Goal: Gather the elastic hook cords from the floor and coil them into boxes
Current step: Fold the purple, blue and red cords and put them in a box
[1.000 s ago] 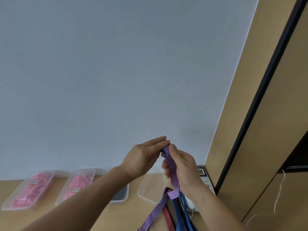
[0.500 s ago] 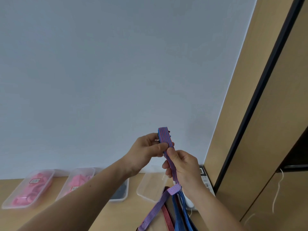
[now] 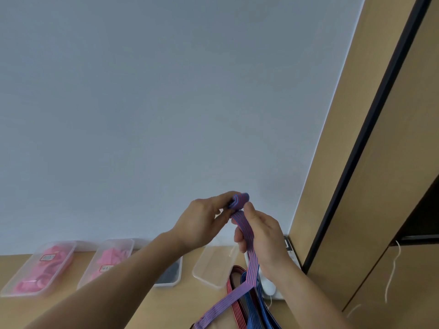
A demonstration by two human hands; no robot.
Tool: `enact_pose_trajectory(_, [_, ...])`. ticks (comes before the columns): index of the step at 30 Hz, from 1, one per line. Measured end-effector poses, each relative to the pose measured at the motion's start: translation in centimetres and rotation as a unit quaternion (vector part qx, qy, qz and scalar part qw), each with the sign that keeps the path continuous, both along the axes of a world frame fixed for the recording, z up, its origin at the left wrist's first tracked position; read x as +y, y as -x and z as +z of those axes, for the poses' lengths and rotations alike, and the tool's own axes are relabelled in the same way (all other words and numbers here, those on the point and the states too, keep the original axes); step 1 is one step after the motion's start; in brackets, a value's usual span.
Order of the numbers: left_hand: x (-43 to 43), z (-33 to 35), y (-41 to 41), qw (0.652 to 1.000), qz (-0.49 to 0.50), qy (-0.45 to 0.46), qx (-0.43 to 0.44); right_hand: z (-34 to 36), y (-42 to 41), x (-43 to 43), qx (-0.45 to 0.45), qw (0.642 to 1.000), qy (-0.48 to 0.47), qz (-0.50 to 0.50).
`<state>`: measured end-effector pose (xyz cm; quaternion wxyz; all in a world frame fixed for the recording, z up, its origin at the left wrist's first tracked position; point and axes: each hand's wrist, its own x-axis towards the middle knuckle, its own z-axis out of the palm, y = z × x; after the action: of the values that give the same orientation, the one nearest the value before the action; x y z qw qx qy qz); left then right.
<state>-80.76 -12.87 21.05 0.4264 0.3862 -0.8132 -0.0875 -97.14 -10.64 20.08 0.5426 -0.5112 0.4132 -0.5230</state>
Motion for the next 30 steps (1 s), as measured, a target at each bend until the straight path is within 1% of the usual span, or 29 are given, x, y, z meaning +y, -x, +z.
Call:
enact_pose_trajectory(2, [0.2, -0.2, -0.1, 1.0, -0.018, 0.011, -0.012, 0.1, 0.0, 0.0, -0.003, 1.0, 0.004, -0.006])
enact_pose_trajectory(4, [0.2, -0.3, -0.3, 1.0, -0.014, 0.025, -0.014, 0.2, 0.0, 0.1, -0.006, 1.0, 0.006, -0.006])
enact_pose_trajectory(8, [0.1, -0.8, -0.3, 0.986, 0.026, 0.142, -0.087, 0.2, -0.5, 0.1, -0.011, 1.0, -0.001, -0.018])
enact_pose_trajectory(13, [-0.7, -1.0, -0.5, 0.97, 0.034, 0.206, -0.124, 0.3, -0.6, 0.1, -0.037, 0.999, -0.003, -0.018])
enact_pose_trajectory(14, [-0.7, -1.2, -0.4, 0.975, 0.036, 0.189, -0.106, 0.3, -0.5, 0.0, -0.042, 0.999, 0.003, -0.02])
enact_pose_trajectory(15, [-0.5, -1.2, -0.2, 0.988, 0.033, 0.137, -0.057, 0.2, -0.5, 0.0, -0.048, 0.999, 0.01, -0.023])
enact_pose_trajectory(16, [-0.2, -1.1, 0.1, 0.998, 0.025, 0.047, 0.013, 0.2, -0.5, 0.0, -0.053, 0.998, 0.018, -0.025])
enact_pose_trajectory(17, [0.0, -0.9, 0.5, 0.992, 0.011, -0.071, 0.104, 0.1, -0.4, -0.1, -0.057, 0.998, 0.027, -0.026])
enact_pose_trajectory(18, [0.2, -0.3, 0.9, 0.957, -0.009, -0.206, 0.205, 0.1, -0.4, -0.1, -0.057, 0.997, 0.034, -0.027])
enact_pose_trajectory(19, [0.2, 0.3, 1.2, 0.902, -0.025, -0.317, 0.293, 0.0, -0.4, -0.1, -0.053, 0.997, 0.041, -0.031])
enact_pose_trajectory(20, [0.2, 0.6, 1.2, 0.855, -0.048, -0.392, 0.336, -0.2, -0.4, -0.1, -0.047, 0.997, 0.048, -0.035])
enact_pose_trajectory(21, [0.3, 1.1, 1.3, 0.834, -0.083, -0.432, 0.333, -0.4, -0.4, -0.1, -0.04, 0.997, 0.054, -0.039])
enact_pose_trajectory(23, [0.8, 1.6, 1.6, 0.838, -0.147, -0.426, 0.306, -0.7, -0.4, 0.0, -0.028, 0.997, 0.06, -0.044])
enact_pose_trajectory(24, [1.0, 1.6, 1.8, 0.841, -0.16, -0.411, 0.313, -0.7, -0.4, 0.1, -0.023, 0.997, 0.06, -0.047])
enact_pose_trajectory(25, [1.0, 1.7, 1.8, 0.84, -0.152, -0.4, 0.333, -0.7, -0.3, 0.1, -0.016, 0.997, 0.056, -0.049])
enact_pose_trajectory(27, [0.7, 1.7, 1.8, 0.851, -0.112, -0.37, 0.356, -0.6, -0.2, 0.0, 0.005, 0.998, 0.041, -0.049])
enact_pose_trajectory(30, [0.5, 1.9, 1.9, 0.885, -0.085, -0.315, 0.332, -0.6, 0.0, -0.1, 0.022, 0.999, 0.021, -0.041])
